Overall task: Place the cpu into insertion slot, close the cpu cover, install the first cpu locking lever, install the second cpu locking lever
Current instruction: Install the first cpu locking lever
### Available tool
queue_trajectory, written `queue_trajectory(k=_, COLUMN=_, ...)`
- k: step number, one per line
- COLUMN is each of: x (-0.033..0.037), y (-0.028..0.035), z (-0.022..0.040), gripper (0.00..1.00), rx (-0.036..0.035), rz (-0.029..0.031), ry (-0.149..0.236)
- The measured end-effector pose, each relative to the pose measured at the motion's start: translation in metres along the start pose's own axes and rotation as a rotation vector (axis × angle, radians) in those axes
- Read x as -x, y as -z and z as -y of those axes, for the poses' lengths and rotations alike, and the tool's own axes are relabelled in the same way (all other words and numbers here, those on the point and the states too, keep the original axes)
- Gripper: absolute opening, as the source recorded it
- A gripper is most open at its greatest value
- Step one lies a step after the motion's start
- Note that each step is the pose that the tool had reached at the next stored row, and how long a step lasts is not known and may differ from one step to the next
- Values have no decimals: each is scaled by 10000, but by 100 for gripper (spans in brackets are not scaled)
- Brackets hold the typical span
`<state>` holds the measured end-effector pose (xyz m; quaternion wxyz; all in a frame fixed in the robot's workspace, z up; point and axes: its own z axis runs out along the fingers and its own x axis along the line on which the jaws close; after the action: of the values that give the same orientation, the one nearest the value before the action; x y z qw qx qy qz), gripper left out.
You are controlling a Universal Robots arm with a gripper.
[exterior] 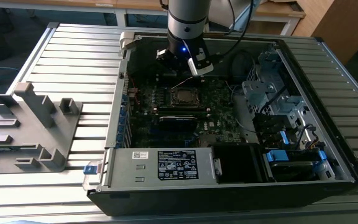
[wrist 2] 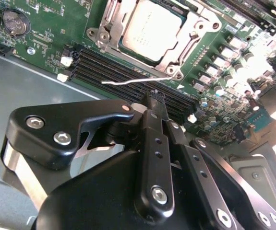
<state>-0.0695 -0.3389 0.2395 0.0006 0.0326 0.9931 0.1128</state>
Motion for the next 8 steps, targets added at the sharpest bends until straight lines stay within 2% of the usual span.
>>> queue_trajectory(k=8, x=30, y=-8, z=-2, gripper=10, rx=3, rz=1, ry=1)
